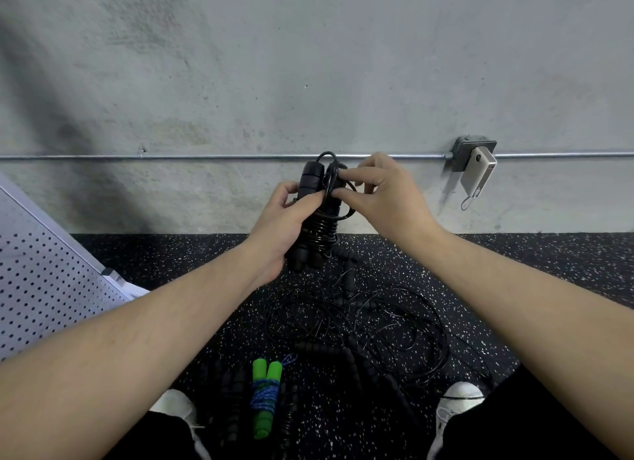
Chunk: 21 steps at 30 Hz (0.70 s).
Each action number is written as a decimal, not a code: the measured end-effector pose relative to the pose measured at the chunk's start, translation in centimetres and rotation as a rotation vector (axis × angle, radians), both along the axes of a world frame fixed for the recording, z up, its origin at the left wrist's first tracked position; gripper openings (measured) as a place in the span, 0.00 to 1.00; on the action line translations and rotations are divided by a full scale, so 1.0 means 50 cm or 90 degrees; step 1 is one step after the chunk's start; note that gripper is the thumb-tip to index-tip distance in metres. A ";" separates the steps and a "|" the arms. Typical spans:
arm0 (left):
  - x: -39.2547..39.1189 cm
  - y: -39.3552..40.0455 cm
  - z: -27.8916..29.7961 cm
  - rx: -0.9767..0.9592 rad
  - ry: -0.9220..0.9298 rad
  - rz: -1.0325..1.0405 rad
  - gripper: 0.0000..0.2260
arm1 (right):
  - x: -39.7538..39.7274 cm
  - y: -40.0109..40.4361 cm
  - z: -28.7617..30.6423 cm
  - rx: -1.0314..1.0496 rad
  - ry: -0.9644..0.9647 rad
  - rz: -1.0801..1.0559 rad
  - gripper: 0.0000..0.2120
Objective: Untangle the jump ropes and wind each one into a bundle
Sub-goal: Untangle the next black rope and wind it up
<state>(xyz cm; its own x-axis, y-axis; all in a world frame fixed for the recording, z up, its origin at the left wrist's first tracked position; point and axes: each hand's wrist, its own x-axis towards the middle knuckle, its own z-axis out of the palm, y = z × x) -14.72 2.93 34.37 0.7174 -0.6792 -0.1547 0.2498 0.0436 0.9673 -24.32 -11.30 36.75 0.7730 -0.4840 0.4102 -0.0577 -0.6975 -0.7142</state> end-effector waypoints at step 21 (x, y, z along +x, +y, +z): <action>0.000 0.007 0.014 0.031 -0.031 0.039 0.09 | 0.018 0.007 -0.020 -0.032 -0.065 0.032 0.09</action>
<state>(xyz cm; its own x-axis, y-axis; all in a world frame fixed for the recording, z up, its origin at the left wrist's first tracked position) -14.73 3.30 35.04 0.7650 -0.6262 -0.1506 0.2013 0.0103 0.9795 -23.43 -10.93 35.78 0.7488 -0.4223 0.5109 0.0500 -0.7326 -0.6788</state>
